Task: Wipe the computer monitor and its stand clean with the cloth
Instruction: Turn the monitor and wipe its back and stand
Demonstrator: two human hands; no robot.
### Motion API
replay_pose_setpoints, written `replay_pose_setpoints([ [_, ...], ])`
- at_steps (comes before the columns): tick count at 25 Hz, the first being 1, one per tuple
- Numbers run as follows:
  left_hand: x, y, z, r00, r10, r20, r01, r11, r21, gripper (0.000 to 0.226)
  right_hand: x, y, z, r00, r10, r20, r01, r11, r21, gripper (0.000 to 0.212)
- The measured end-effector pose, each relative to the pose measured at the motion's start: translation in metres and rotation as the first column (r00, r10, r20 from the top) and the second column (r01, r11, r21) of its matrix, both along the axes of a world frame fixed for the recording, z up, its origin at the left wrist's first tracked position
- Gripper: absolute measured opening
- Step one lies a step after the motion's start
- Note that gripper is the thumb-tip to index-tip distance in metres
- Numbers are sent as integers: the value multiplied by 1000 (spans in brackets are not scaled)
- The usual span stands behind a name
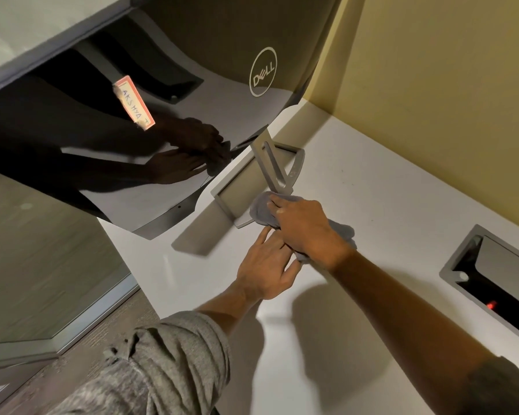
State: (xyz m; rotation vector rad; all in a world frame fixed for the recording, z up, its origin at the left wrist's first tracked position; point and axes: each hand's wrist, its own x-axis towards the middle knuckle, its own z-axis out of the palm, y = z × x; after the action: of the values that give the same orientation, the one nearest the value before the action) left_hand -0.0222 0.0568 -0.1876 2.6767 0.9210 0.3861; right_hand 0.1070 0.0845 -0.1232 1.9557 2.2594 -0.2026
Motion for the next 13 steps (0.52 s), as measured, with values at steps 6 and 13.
replay_pose_setpoints([
  [6,1,-3,4,994,77,-83,-79,996,-28,62,61,2,41,981,-169,-96,179,978,109,46],
  [13,1,-1,3,985,93,-146,-105,991,-79,72,72,60,13,994,21,-111,-15,998,54,58],
])
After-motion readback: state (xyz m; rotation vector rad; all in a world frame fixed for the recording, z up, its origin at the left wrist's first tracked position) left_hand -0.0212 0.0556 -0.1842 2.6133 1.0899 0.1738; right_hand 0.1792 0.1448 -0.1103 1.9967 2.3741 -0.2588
